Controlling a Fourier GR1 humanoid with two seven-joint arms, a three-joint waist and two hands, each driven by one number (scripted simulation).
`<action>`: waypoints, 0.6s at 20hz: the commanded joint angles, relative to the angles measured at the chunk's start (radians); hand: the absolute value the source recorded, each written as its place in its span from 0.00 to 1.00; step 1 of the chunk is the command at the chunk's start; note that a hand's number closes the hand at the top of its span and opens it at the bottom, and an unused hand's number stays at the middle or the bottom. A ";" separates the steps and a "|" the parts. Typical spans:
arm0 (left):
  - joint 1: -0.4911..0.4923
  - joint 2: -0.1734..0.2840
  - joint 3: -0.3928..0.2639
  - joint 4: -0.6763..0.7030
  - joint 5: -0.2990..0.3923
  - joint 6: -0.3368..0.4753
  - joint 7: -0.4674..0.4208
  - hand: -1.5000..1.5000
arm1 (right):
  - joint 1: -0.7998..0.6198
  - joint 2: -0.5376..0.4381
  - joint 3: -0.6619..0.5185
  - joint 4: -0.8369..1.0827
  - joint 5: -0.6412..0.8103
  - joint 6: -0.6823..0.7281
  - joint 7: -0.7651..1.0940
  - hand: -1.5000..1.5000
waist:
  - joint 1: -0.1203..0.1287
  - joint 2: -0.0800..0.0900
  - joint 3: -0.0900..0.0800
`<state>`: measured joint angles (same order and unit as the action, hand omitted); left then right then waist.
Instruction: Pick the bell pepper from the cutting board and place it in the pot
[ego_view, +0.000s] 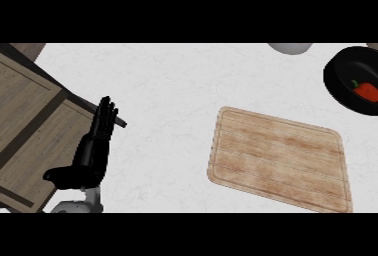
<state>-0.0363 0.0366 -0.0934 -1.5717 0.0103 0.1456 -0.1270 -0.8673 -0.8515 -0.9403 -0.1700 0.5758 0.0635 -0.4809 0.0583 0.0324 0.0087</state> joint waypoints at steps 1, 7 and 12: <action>-0.012 0.015 0.008 0.009 -0.002 -0.013 -0.021 0.50 | 0.030 -0.027 -0.032 -0.005 -0.034 0.012 -0.038 0.00 | 0.008 0.004 0.001; 0.002 -0.016 -0.020 -0.010 -0.007 0.002 0.000 0.50 | 0.095 -0.091 -0.054 -0.001 -0.058 0.093 -0.081 0.00 | 0.002 0.002 0.002; 0.038 0.014 0.000 -0.037 0.015 -0.022 0.014 0.50 | 0.155 -0.123 -0.085 0.007 -0.088 0.123 -0.113 0.00 | 0.005 -0.001 0.003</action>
<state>-0.0291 0.0463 -0.0902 -1.5920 0.0176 0.1333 -0.1180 -0.7552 -0.9466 -1.0067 -0.1677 0.5064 0.1579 -0.5719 0.0640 0.0340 0.0115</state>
